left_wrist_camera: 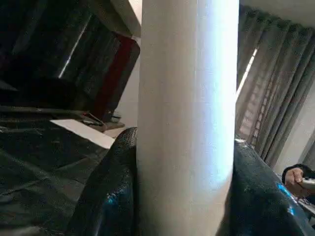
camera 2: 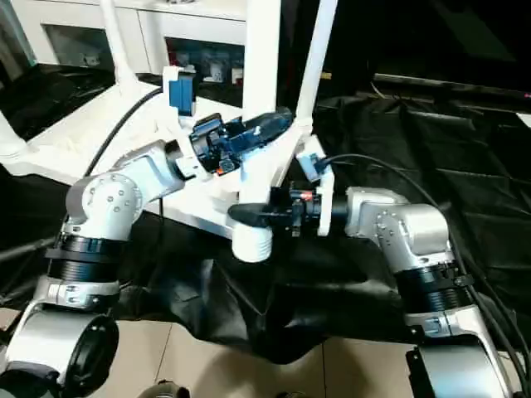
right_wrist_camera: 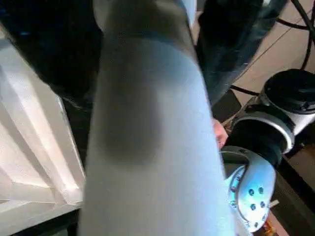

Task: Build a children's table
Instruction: Pick table leg

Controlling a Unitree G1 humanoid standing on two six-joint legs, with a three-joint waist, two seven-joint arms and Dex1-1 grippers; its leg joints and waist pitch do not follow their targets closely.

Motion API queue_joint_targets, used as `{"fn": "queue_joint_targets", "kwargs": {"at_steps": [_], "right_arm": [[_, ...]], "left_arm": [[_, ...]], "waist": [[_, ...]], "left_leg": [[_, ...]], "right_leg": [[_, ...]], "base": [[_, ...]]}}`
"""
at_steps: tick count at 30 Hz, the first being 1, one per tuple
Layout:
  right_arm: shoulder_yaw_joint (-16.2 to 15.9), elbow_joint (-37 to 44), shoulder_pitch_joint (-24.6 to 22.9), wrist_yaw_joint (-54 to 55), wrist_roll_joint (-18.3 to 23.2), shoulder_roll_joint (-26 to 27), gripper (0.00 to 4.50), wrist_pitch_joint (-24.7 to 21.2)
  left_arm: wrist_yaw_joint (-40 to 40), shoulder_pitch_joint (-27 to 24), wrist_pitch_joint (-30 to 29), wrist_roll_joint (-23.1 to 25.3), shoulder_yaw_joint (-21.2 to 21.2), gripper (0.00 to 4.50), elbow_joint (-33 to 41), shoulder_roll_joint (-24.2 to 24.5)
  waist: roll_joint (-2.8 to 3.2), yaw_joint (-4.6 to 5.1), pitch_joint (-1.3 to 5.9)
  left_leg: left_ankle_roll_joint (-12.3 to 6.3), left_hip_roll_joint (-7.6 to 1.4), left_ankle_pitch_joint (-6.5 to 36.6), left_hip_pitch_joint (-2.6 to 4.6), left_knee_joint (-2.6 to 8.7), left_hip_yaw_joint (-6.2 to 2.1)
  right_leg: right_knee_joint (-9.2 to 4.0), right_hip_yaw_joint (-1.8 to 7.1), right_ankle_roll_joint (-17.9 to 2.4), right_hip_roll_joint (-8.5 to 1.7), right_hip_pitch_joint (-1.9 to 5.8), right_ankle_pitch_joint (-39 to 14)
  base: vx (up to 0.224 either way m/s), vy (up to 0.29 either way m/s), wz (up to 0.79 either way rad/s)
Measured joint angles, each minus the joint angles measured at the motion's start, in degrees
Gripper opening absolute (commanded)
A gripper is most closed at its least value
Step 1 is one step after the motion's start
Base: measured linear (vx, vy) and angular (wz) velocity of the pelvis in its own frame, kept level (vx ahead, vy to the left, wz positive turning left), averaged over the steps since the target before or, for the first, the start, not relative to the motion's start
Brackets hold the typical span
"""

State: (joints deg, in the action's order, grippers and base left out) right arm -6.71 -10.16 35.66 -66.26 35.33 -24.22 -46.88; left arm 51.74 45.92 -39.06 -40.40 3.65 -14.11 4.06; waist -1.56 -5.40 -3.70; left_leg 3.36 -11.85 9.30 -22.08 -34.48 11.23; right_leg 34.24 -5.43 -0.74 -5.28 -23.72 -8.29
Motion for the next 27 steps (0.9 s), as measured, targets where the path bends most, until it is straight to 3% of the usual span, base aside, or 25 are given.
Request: {"fn": "queue_joint_targets", "kwargs": {"at_steps": [6, 10, 11, 14, 19, 24, 27], "right_arm": [[0.1, -0.2, 0.0, 1.4, -0.2, 1.2, 2.11, 1.1], [0.3, -0.3, 0.0, 2.5, -0.5, 1.9, 1.99, 2.3], [0.5, -0.3, 0.0, 2.8, -0.8, 2.2, 1.96, 2.5], [1.0, -0.5, 0.0, 5.7, -1.8, 3.4, 1.94, 3.4], [1.8, -2.0, 0.0, 10.5, -3.5, 5.1, 1.91, 4.1], [2.1, -2.5, 0.0, 12.7, -4.2, 5.8, 1.91, 4.9], [2.3, -3.0, 0.0, 13.4, -4.6, 6.4, 1.91, 5.1]], "left_arm": [[-0.9, 0.0, 0.5, 0.4, 0.5, 1.85, -0.2, 0.1], [-2.0, -0.1, 0.5, 0.3, 1.2, 1.85, -0.2, 0.0], [-2.6, -0.1, 0.6, 0.4, 1.5, 2.41, -0.2, -0.1], [-5.3, -0.1, 1.7, 1.1, 1.7, 2.58, -0.1, -1.2], [-15.1, 1.1, 9.0, 6.7, 2.2, 3.0, -0.8, -4.5], [-22.3, 2.6, 10.5, 8.2, 3.5, 2.99, -0.9, -6.1], [-23.8, 2.6, 10.5, 8.3, 3.9, 2.64, -0.9, -6.6]], "waist": [[0.0, 0.02, 0.0], [0.0, 0.02, 0.0], [0.0, 0.03, 0.0], [-0.02, -0.04, 0.01], [-0.02, -0.06, 0.01], [-0.02, 0.12, 0.01], [-0.03, 0.18, 0.01]], "left_leg": [[0.0, 0.0, 0.0, 0.0, 0.0, 0.0], [0.0, 0.0, 0.0, 0.0, 0.0, 0.0], [0.0, 0.0, 0.0, -0.01, 0.0, 0.0], [0.0, 0.0, 0.0, -0.01, -0.02, -0.01], [0.0, 0.0, 0.0, -0.02, -0.06, -0.01], [0.0, 0.0, 0.0, -0.01, -0.06, -0.03], [0.0, 0.0, 0.0, -0.01, -0.06, -0.03]], "right_leg": [[0.02, 0.0, 0.0, 0.0, -0.01, 0.0], [0.02, 0.0, 0.0, 0.0, -0.01, 0.0], [0.02, 0.0, 0.0, 0.0, -0.01, 0.0], [0.03, 0.0, 0.0, 0.0, 0.0, 0.0], [0.02, 0.0, 0.0, -0.01, 0.02, 0.0], [0.06, 0.0, 0.3, -0.01, 0.02, -0.2], [0.1, 0.0, 0.2, 0.0, 0.0, -0.1]], "base": [[0.0, 0.0, 0.0], [0.0, 0.0, 0.0], [0.0, 0.0, 0.0], [0.0, 0.0, 0.0], [0.0, 0.0, 0.0], [0.0, 0.0, 0.0], [0.0, 0.0, 0.0]]}}
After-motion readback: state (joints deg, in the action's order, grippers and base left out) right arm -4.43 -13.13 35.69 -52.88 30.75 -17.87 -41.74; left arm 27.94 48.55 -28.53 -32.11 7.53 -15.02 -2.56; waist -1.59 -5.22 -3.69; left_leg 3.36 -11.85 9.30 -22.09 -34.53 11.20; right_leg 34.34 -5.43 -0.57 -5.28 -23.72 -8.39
